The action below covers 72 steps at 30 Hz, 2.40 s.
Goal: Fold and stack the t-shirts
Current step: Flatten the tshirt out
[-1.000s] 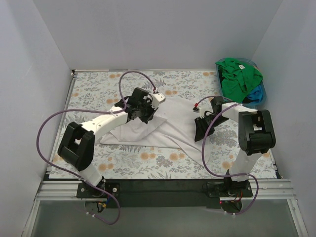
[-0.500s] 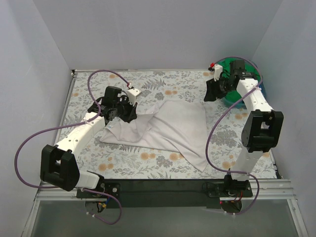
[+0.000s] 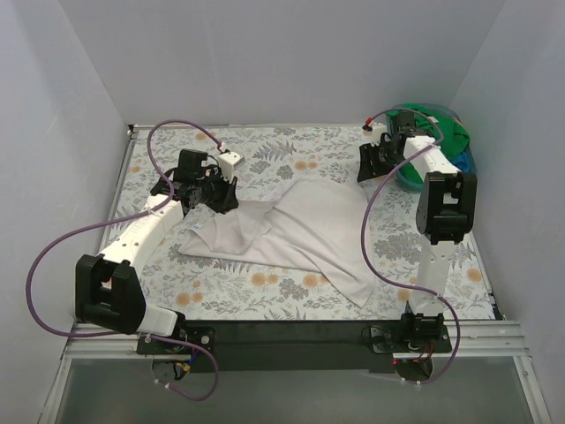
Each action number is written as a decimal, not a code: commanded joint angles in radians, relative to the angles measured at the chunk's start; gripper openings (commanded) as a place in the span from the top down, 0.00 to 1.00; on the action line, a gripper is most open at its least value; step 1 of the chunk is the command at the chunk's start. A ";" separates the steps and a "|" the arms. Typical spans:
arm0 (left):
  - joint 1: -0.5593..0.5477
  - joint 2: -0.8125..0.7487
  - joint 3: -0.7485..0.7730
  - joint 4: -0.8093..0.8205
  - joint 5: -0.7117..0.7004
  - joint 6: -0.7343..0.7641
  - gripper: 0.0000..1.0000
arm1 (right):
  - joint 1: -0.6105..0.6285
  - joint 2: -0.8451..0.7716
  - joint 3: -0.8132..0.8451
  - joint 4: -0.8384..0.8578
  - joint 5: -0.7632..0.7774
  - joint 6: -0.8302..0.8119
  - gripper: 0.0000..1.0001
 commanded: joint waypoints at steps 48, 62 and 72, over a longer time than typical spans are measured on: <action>0.166 0.015 0.051 -0.035 0.087 -0.024 1.00 | 0.190 -0.701 -0.690 0.051 -0.141 -0.252 0.43; 0.166 0.025 0.057 -0.040 0.085 -0.029 1.00 | 0.337 -0.494 -0.665 0.124 0.093 -0.102 0.50; 0.168 0.028 0.051 -0.032 0.082 -0.027 1.00 | 0.387 -0.403 -0.642 0.144 0.148 -0.085 0.51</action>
